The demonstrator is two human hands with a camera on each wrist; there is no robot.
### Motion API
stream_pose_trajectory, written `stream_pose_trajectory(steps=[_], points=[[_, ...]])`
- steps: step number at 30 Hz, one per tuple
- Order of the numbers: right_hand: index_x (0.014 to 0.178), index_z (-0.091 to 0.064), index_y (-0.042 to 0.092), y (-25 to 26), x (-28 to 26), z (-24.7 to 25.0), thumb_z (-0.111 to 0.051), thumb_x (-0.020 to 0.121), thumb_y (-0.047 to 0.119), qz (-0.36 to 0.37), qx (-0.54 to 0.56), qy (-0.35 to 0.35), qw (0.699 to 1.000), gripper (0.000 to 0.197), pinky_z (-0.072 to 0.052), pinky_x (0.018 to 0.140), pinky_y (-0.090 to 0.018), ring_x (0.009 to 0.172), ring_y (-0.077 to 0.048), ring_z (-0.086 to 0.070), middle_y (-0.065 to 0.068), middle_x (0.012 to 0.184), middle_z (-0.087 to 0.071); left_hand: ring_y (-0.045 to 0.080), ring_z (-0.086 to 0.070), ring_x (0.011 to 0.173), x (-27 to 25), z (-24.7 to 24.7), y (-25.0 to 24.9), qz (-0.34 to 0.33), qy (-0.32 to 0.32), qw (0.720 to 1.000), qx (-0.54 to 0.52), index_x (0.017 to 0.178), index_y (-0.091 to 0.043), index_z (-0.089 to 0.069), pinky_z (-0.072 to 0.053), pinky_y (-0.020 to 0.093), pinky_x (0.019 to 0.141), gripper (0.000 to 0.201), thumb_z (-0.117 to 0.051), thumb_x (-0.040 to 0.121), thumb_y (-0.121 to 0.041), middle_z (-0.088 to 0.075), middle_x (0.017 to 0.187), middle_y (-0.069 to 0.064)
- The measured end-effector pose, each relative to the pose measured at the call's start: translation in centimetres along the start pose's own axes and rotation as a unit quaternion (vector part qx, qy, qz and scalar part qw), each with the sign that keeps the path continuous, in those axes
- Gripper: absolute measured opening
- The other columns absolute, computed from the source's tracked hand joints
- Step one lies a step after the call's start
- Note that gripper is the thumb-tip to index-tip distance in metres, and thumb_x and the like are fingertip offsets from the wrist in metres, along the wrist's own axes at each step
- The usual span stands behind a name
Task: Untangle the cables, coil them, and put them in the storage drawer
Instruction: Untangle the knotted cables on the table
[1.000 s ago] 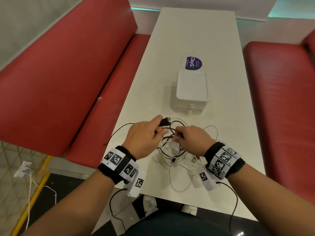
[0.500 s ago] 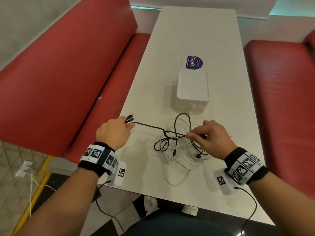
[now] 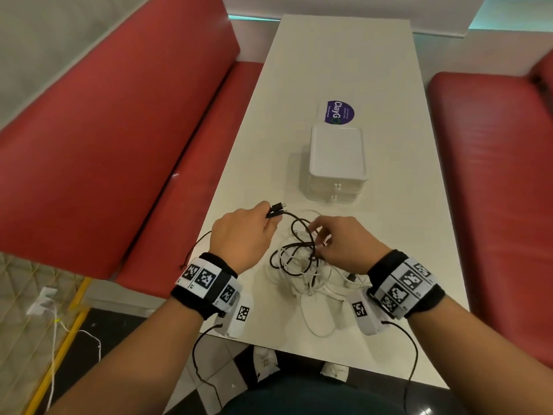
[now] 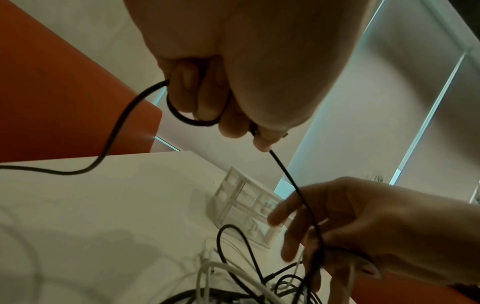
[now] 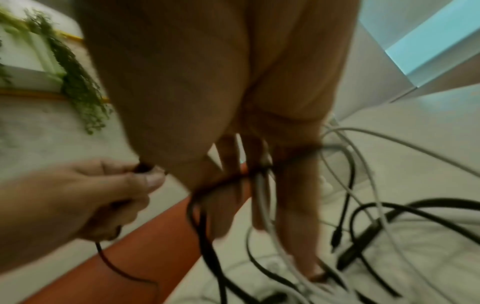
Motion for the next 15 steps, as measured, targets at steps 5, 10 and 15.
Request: stream_pose_trajectory(steps=[5, 10, 15], points=[[0.091, -0.067, 0.046, 2.7, -1.5, -0.4, -0.069, 0.079, 0.029, 0.072, -0.036, 0.076, 0.994, 0.021, -0.046, 0.084, -0.032, 0.09, 0.0, -0.057, 0.023, 0.092, -0.071, 0.038, -0.061, 0.072, 0.0, 0.5, -0.3, 0.005, -0.022, 0.998, 0.051, 0.089, -0.024, -0.04, -0.037, 0.035, 0.058, 0.03, -0.035, 0.102, -0.051, -0.068, 0.078, 0.006], [0.08, -0.071, 0.026, 3.8, -1.7, -0.4, -0.068, 0.087, 0.009, 0.061, 0.227, 0.021, 0.972, 0.019, -0.053, 0.074, -0.03, 0.073, -0.008, -0.063, 0.005, 0.085, -0.076, 0.036, -0.061, 0.066, -0.1, 0.8, -1.2, -0.02, -0.038, 0.998, 0.044, 0.093, -0.022, -0.048, -0.036, 0.036, 0.053, 0.03, -0.038, 0.101, -0.05, -0.065, 0.07, 0.002], [0.076, -0.062, 0.016, 0.3, -0.9, -1.8, -0.07, 0.081, 0.019, -0.005, 0.048, -0.05, 0.998, 0.009, -0.043, 0.057, -0.023, 0.057, -0.011, -0.053, 0.001, 0.063, -0.063, 0.018, -0.042, 0.049, -1.6, 2.6, -2.8, -0.142, -0.029, 0.971, -0.19, 0.074, -0.032, -0.037, -0.039, 0.032, 0.051, 0.03, -0.056, 0.097, -0.039, -0.043, 0.051, -0.006]])
Point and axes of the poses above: each hand's wrist, its own x-axis towards the middle knuckle, its own z-axis out of the back of the hand, y = z × x, the point moved 7 cm from there along x, towards the middle knuckle
